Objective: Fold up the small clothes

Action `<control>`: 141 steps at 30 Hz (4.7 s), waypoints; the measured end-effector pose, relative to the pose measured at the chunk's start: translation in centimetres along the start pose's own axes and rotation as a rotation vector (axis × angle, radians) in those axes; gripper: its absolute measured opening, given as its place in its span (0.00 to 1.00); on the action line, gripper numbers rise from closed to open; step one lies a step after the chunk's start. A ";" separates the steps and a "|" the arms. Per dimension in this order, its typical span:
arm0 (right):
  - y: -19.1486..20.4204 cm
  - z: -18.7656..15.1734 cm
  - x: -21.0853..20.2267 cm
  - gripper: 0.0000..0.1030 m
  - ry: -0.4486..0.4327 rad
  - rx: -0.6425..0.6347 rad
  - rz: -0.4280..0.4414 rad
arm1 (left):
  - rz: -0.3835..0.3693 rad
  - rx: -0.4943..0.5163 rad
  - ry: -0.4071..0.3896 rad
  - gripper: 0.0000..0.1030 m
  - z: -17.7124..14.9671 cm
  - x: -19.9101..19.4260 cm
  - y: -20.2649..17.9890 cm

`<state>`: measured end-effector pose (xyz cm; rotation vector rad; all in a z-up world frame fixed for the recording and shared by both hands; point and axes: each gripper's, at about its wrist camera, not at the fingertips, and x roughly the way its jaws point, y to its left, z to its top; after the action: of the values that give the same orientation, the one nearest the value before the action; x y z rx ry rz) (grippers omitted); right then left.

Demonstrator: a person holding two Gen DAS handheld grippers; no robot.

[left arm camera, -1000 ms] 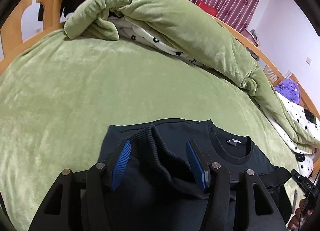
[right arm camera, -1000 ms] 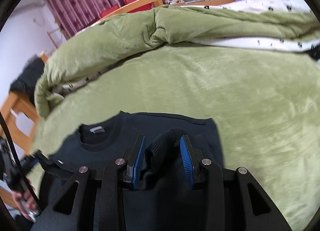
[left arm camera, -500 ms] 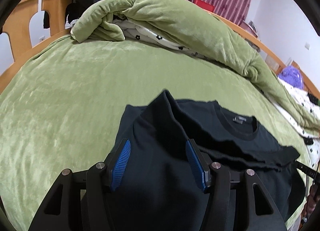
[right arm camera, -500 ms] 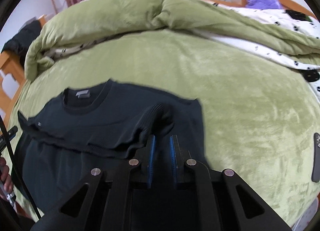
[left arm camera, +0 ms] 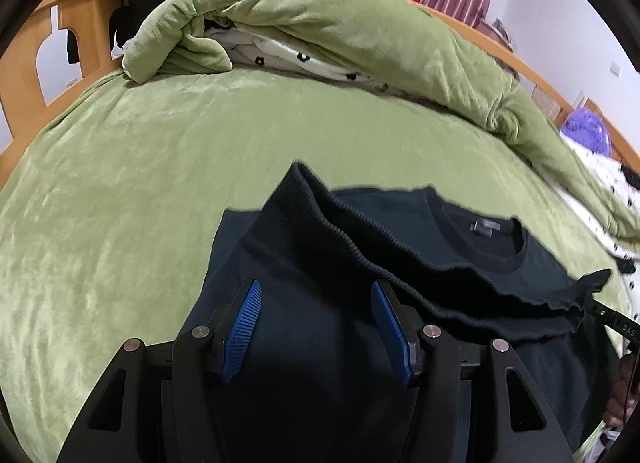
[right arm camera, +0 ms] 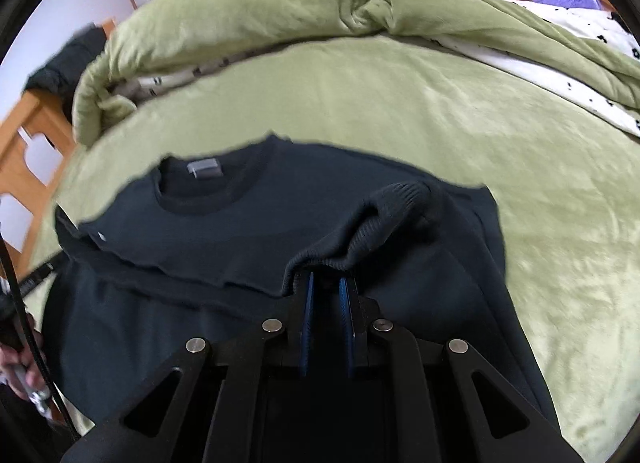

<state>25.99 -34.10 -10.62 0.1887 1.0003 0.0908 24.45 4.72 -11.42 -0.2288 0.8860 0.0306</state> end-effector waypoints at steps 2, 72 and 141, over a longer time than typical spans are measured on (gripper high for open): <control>-0.7 1.0 0.0 0.14 -0.039 0.064 0.028 | 0.005 -0.025 -0.020 0.53 0.7 0.1 0.3; 1.7 1.0 5.8 0.04 0.072 0.070 -0.038 | -0.086 -0.004 0.094 0.53 1.9 5.0 -6.2; 14.8 -19.1 -3.4 0.50 -0.126 -0.277 -0.117 | -0.260 -0.406 0.101 0.63 -13.6 -5.1 10.1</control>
<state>8.22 -17.96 -14.86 -0.1163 0.8614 0.1087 9.62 12.05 -17.66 -0.7290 0.9388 -0.0439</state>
